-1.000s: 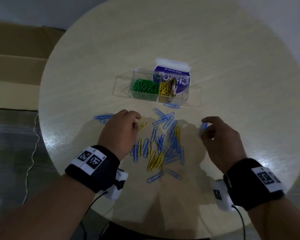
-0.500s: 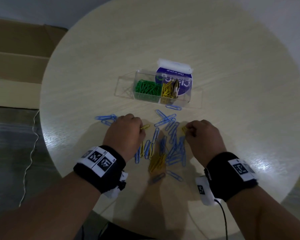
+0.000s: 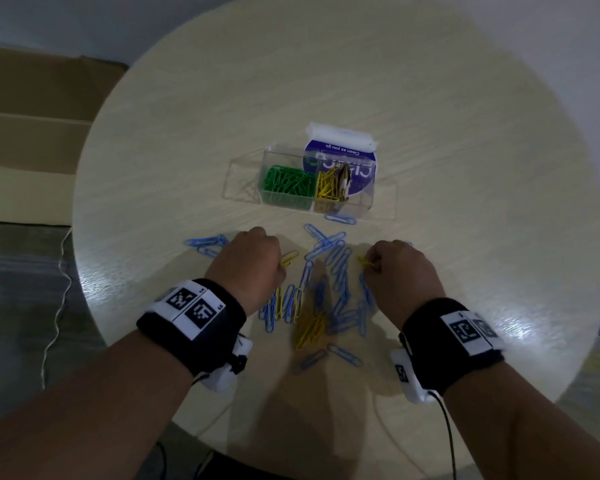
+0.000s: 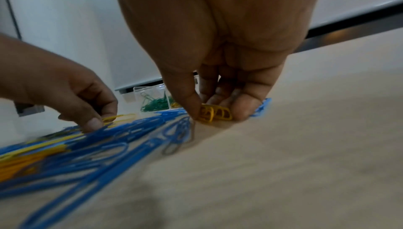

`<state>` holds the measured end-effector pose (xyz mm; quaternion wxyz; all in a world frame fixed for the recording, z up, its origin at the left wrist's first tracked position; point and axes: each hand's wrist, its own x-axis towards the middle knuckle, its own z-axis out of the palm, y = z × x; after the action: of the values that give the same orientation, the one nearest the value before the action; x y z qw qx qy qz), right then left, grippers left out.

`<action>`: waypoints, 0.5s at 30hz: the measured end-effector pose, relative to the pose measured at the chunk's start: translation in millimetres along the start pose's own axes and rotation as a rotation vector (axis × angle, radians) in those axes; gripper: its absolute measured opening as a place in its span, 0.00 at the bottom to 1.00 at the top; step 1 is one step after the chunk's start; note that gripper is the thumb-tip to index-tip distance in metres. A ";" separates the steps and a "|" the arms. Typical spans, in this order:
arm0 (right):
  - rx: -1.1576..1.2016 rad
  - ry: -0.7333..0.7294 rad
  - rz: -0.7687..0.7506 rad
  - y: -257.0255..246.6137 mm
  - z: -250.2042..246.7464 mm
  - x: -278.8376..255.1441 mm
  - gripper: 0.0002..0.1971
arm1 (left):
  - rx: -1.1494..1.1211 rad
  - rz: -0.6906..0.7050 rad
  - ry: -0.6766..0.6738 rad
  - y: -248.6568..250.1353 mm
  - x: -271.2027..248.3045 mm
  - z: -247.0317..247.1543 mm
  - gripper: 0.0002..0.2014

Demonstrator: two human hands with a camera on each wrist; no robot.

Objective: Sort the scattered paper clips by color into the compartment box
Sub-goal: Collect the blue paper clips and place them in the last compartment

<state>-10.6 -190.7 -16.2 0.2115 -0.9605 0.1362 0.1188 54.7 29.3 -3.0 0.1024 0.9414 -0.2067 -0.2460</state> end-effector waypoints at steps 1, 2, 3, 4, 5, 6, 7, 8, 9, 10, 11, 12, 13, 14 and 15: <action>-0.030 0.002 -0.019 -1.0 -0.8 0.7 0.08 | -0.002 0.002 -0.013 2.3 0.2 -1.4 0.08; -0.037 0.003 -0.023 -0.8 -1.3 1.1 0.08 | -0.004 0.006 -0.022 3.6 -0.2 -2.3 0.07; -0.017 0.011 -0.012 -0.1 -2.5 1.1 0.08 | -0.003 0.015 -0.023 4.4 -1.2 -3.0 0.06; 0.025 0.022 0.014 0.7 -4.3 0.7 0.07 | -0.009 0.023 -0.015 4.4 -2.2 -3.1 0.06; 0.079 0.037 0.044 2.1 -6.3 -0.3 0.06 | -0.031 0.028 -0.003 3.6 -3.9 -3.4 0.06; 0.136 0.060 0.070 4.1 -8.6 -1.4 0.06 | -0.069 0.029 0.014 3.2 -5.8 -4.1 0.06; 0.189 0.100 0.088 6.7 -11.3 -2.3 0.05 | -0.124 0.029 0.042 3.9 -7.5 -5.6 0.07; 0.238 0.150 0.099 8.5 -15.3 -2.8 0.04 | -0.193 0.023 0.080 5.6 -8.1 -7.8 0.08; 0.289 0.201 0.108 9.1 -20.4 -3.2 0.02 | -0.275 0.009 0.128 8.4 -7.5 -11.6 0.07; 0.344 0.241 0.114 8.7 -26.5 -3.3 0.02 | -0.363 -0.008 0.185 11.9 -4.8 -16.2 0.07; 0.399 0.262 0.119 7.0 -33.1 -2.9 0.02 | -0.452 -0.022 0.246 16.2 0.1 -21.5 0.07; 0.450 0.265 0.125 3.9 -39.9 -1.9 0.01 | -0.520 -0.031 0.301 20.4 6.6 -27.6 0.07; 0.497 0.259 0.131 -0.1 -46.4 -0.2 0.01 | -0.557 -0.031 0.346 25.5 14.9 -34.4 0.07; 0.536 0.253 0.131 -3.5 -51.4 2.3 0.02 | -0.572 -0.033 0.384 31.0 24.1 -40.9 0.07; 0.567 0.250 0.122 -6.7 -55.4 5.4 0.02 | -0.587 -0.036 0.418 36.1 33.9 -47.0 0.07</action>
<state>6.0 -210.3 33.6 0.4449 -0.8606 0.2461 -0.0306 93.1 -13.6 33.7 0.4039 0.9055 -0.0853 -0.0986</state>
